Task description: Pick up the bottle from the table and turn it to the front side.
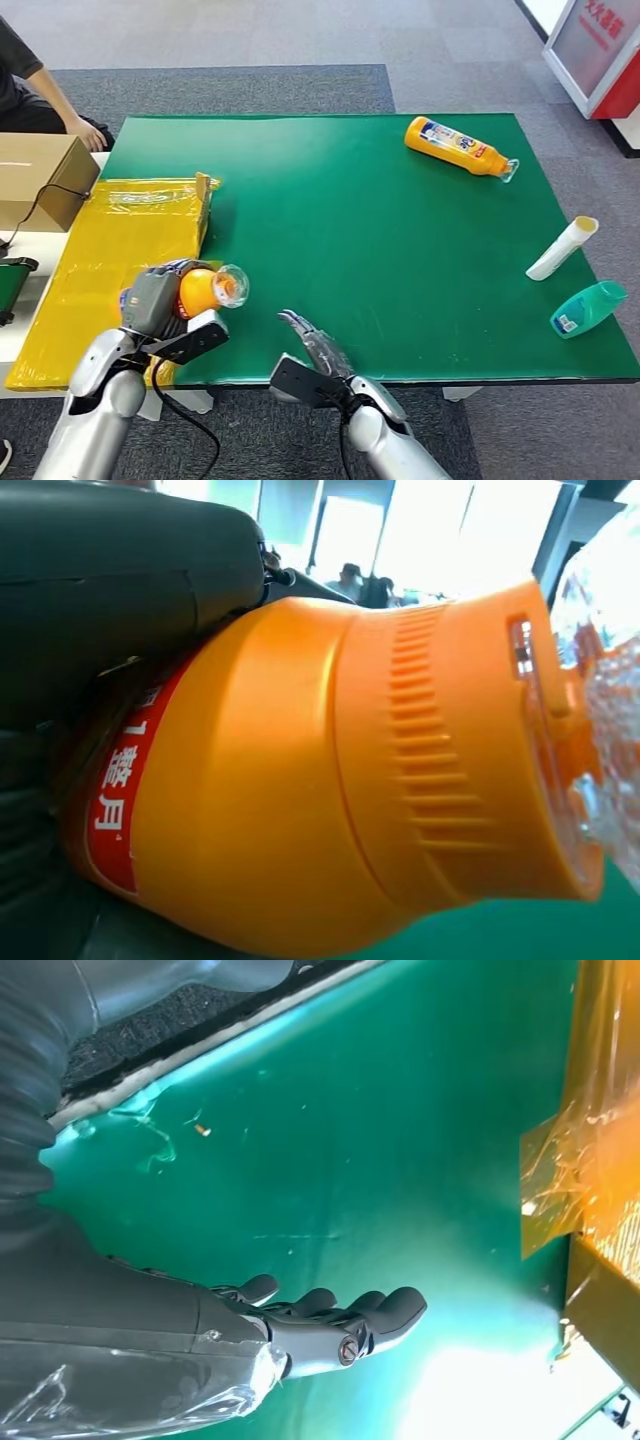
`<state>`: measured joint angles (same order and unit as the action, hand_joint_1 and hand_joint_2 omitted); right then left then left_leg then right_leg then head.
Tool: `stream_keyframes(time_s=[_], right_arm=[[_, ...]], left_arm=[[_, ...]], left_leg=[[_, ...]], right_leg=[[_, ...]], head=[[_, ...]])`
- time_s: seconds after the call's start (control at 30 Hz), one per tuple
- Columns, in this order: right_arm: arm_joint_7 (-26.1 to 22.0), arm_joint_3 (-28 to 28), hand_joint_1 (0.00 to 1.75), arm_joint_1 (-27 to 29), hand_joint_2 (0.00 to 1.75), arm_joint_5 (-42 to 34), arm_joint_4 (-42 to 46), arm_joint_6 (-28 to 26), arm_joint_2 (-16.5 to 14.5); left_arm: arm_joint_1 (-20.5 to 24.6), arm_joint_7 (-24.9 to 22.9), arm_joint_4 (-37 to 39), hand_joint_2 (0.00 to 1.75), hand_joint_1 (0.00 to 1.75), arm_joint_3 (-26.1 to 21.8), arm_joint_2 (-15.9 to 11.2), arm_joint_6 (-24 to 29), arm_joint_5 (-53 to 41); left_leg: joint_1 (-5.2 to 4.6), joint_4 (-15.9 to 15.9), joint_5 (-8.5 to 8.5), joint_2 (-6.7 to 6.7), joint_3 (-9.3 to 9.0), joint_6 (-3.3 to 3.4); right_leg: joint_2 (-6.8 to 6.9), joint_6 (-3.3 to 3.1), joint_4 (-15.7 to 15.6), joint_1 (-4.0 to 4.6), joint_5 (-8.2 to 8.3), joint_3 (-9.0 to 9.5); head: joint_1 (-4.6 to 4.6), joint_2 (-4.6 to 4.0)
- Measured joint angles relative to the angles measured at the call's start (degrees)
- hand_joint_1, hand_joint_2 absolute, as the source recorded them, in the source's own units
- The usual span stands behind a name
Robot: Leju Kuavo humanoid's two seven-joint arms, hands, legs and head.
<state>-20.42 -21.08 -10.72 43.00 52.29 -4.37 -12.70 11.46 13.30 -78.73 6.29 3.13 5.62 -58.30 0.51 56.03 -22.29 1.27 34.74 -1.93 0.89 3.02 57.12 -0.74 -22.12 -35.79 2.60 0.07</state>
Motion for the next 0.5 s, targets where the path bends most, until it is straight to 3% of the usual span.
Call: stream_keyframes(time_s=[0.13, 0.3, 0.5], right_arm=[[-0.6, 0.8, 0.00, 0.1, 1.75, 0.1, 0.4, 0.9, 0.0], [-1.9, 1.0, 0.00, 0.0, 1.75, -0.1, 0.3, 1.4, 0.0], [-2.6, 1.0, 0.00, -0.1, 1.75, -0.5, -0.4, 1.6, 0.0]], left_arm=[[3.5, -2.6, 3.0, 1.75, 1.75, 0.6, -4.1, 0.2, -9.8], [9.3, -3.4, 15.8, 1.75, 1.75, 1.7, -10.0, 4.6, -16.9], [14.1, -5.7, 29.7, 1.75, 1.75, 1.9, -13.1, 8.9, -20.5]], left_leg=[[0.00, 0.0, 0.00, 0.01, 0.01, -0.01], [0.02, 0.0, 0.04, 0.06, 0.01, -0.06], [0.02, 0.0, 0.03, 0.05, 0.04, -0.06]], right_leg=[[-0.02, 0.00, 0.0, 0.00, 0.00, -0.02], [-0.09, -0.01, 0.0, 0.02, 0.00, -0.06], [-0.08, -0.01, 0.0, 0.01, -0.01, -0.06]], head=[[-0.01, 0.00], [-0.01, 0.00], [-0.01, 0.00]])
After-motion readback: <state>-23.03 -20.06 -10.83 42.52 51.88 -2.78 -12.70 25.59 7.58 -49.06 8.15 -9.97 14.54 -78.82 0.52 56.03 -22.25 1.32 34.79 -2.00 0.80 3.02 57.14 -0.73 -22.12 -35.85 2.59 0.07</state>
